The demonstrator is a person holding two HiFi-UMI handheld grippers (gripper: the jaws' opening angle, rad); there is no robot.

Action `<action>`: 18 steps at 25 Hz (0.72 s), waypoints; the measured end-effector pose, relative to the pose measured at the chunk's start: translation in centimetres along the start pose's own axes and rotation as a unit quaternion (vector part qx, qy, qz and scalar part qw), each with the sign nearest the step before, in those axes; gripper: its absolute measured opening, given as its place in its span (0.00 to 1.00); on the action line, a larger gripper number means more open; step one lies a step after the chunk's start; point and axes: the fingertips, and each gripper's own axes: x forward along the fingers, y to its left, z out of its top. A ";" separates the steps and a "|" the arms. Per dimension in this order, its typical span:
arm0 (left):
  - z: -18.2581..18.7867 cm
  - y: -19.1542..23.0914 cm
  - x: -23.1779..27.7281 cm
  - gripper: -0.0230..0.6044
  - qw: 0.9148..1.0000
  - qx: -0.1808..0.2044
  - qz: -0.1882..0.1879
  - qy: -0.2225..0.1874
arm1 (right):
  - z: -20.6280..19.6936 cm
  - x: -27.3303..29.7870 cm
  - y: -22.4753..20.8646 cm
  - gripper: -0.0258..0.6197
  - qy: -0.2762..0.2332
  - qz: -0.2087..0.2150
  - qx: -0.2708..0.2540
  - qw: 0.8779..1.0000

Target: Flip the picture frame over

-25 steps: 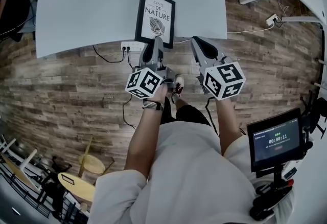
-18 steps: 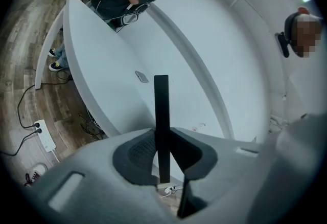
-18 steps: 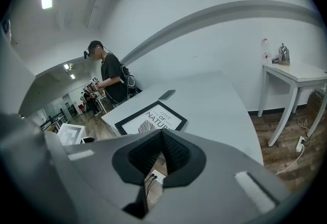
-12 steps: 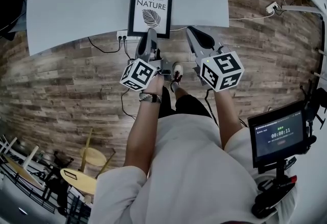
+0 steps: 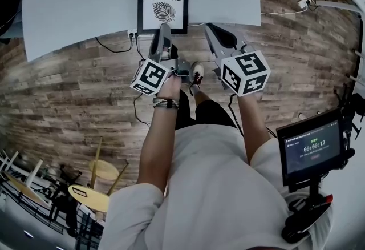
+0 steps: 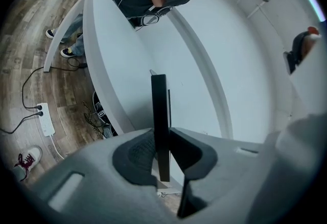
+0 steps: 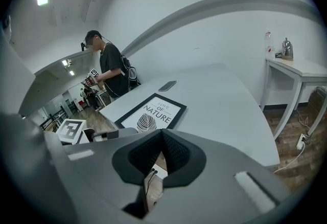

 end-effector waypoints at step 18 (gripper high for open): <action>-0.6 1.5 0.9 0.17 0.998 -0.058 -0.019 -0.007 | -3.9 2.2 -0.5 0.04 0.031 0.000 0.015 0.999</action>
